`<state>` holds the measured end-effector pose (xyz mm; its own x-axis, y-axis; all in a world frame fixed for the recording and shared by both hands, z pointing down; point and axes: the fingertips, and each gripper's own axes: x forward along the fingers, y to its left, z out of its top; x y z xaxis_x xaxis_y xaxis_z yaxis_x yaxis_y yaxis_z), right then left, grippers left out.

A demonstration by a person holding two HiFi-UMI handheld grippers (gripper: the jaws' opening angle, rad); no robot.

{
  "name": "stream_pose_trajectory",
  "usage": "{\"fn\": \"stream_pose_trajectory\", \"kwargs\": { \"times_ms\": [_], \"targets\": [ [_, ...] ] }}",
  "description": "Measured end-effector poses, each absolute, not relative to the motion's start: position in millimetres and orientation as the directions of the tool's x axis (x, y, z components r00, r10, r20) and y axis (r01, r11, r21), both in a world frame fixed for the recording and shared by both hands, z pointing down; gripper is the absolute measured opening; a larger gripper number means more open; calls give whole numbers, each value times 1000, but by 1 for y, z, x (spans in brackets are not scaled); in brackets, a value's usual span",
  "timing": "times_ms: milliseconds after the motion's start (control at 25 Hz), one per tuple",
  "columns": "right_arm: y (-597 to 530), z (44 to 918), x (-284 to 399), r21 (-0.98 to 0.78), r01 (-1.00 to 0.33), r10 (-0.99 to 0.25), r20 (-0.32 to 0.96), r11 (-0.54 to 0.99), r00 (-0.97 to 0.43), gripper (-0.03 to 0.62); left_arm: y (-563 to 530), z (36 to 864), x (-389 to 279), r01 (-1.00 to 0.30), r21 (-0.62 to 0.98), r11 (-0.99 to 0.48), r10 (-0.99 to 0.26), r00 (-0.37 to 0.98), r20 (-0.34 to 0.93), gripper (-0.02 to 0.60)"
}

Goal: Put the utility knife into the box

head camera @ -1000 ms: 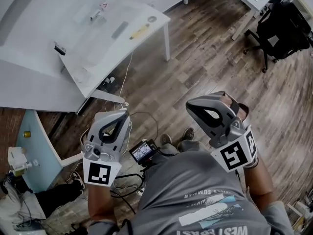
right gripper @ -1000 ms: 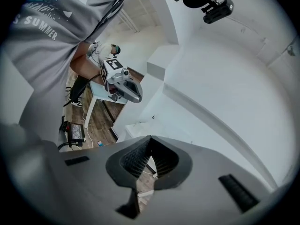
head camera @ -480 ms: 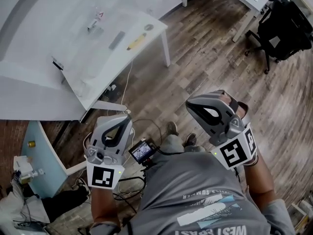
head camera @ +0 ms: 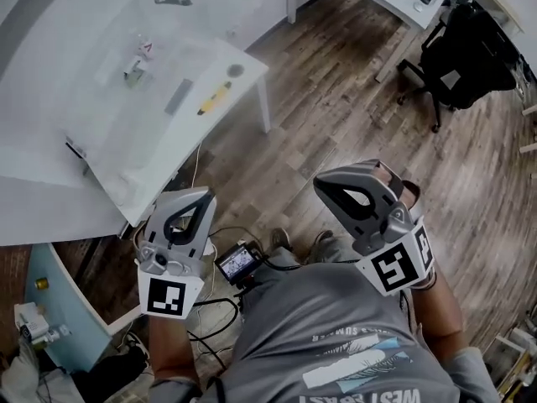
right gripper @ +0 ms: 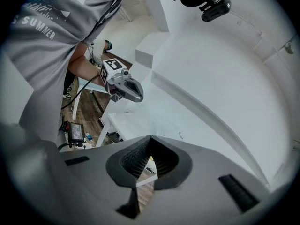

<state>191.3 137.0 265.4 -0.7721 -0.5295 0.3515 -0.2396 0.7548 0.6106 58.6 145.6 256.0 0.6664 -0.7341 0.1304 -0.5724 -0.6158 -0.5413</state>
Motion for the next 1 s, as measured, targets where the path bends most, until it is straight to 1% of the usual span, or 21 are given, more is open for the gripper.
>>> {"fn": "stream_pose_trajectory", "kwargs": {
  "times_ms": [200, 400, 680, 840, 1000],
  "targets": [
    [105, 267, 216, 601, -237, -521, 357, 763, -775, 11, 109, 254, 84, -580, -532, -617, -734, 667, 125, 11],
    [68, 275, 256, 579, -211, -481, 364, 788, -798, 11, 72, 256, 123, -605, -520, -603, -761, 632, 148, 11],
    [13, 275, 309, 577, -173, -430, 346, 799, -834, 11, 31, 256, 178, -607, -559, -565, -798, 574, 182, 11],
    [-10, 276, 317, 574, -156, -408, 341, 804, -847, 11, 16, 255, 187, -626, -553, -550, -815, 547, 191, 11],
    [-36, 278, 310, 571, -134, -383, 342, 810, -858, 11, -4, 257, 179, -643, -551, -532, -830, 524, 191, 11]
  ]
}}
